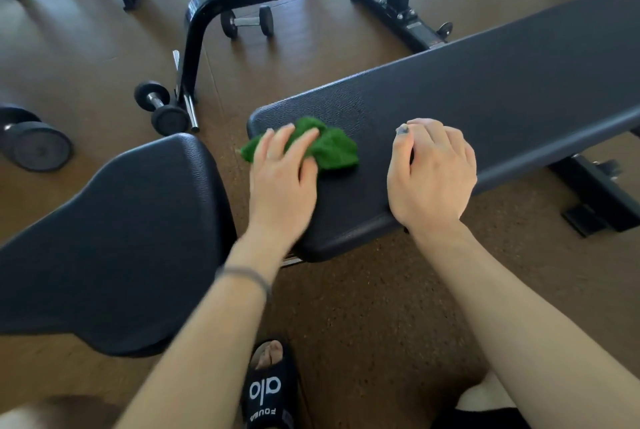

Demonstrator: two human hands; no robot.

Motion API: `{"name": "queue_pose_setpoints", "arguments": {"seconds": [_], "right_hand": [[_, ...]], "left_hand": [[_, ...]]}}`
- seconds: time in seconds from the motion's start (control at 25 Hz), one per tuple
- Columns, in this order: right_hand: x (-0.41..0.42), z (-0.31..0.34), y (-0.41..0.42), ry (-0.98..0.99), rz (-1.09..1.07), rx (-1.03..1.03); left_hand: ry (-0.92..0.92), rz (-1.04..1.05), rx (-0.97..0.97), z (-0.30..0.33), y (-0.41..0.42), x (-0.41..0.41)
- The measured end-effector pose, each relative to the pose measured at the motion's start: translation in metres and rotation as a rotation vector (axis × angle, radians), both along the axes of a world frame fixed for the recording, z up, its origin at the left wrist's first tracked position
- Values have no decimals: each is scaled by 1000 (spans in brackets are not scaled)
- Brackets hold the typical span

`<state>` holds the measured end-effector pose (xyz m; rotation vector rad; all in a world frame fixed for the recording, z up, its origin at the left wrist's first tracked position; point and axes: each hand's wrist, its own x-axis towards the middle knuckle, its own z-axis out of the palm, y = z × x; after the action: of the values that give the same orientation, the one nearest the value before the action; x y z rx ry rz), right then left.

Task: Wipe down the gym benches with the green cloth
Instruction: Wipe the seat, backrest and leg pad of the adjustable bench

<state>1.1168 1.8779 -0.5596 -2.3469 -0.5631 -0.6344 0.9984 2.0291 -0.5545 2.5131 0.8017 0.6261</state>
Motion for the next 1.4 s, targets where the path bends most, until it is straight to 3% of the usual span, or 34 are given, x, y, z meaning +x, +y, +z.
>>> {"name": "queue_pose_setpoints", "arguments": {"seconds": [0.12, 0.2, 0.32, 0.4, 0.52, 0.68, 0.92, 1.28, 1.4], "right_hand": [[1, 2, -1, 32, 8, 9], [0, 3, -2, 42, 8, 16], [0, 3, -1, 37, -11, 13], [0, 3, 0, 56, -7, 11], [0, 5, 0, 46, -18, 6], [0, 5, -2, 51, 9, -14], [2, 4, -4, 86, 51, 10], [14, 5, -14, 96, 148, -16], [13, 0, -17, 44, 144, -41]], "left_hand": [[60, 120, -123, 8, 67, 49], [56, 135, -180, 10, 58, 43], [-8, 24, -30, 2, -23, -11], [85, -54, 57, 2, -63, -41], [219, -89, 140, 17, -39, -11], [391, -101, 32, 33, -15, 40], [290, -182, 228, 17, -88, -30], [455, -358, 146, 35, -34, 46], [419, -428, 288, 28, -50, -4]]}}
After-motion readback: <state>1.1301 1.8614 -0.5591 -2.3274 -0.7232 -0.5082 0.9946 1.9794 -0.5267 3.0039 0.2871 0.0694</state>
